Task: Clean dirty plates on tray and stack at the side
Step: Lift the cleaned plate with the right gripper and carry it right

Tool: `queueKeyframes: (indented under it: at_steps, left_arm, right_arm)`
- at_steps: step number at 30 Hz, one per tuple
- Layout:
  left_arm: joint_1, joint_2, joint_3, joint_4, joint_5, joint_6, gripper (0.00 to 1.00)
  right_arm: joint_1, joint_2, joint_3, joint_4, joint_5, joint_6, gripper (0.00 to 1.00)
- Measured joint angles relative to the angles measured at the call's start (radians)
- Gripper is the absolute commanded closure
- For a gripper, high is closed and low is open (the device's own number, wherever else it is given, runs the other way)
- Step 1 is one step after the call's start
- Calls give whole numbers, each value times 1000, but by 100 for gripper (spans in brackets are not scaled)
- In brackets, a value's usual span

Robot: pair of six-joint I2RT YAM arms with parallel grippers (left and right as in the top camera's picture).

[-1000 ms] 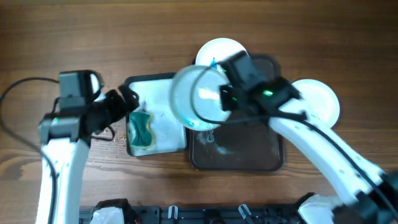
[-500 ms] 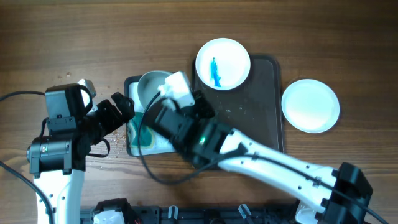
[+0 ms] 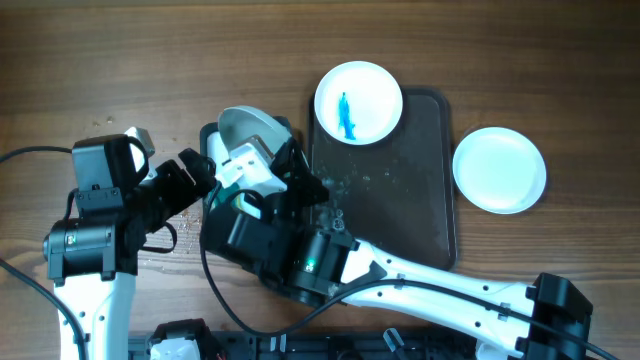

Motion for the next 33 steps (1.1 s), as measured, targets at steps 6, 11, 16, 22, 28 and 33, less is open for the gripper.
queueKeyframes:
  at_steps: [6, 11, 16, 22, 28, 33]
  left_arm:
    - [0, 0, 0, 0, 0, 0, 0]
    - [0, 0, 0, 0, 0, 0, 0]
    - [0, 0, 0, 0, 0, 0, 0]
    - [0, 0, 0, 0, 0, 0, 0]
    - [0, 0, 0, 0, 0, 0, 0]
    - [0, 0, 0, 0, 0, 0, 0]
  right_arm:
    - [0, 0, 1, 83, 12, -104, 96]
    - [0, 0, 1, 85, 14, -127, 96]
    - [0, 0, 1, 85, 14, -128, 96]
    - [0, 0, 1, 85, 14, -131, 96]
    - [0, 0, 1, 85, 14, -131, 96]
    - [0, 0, 1, 85, 14, -131, 96]
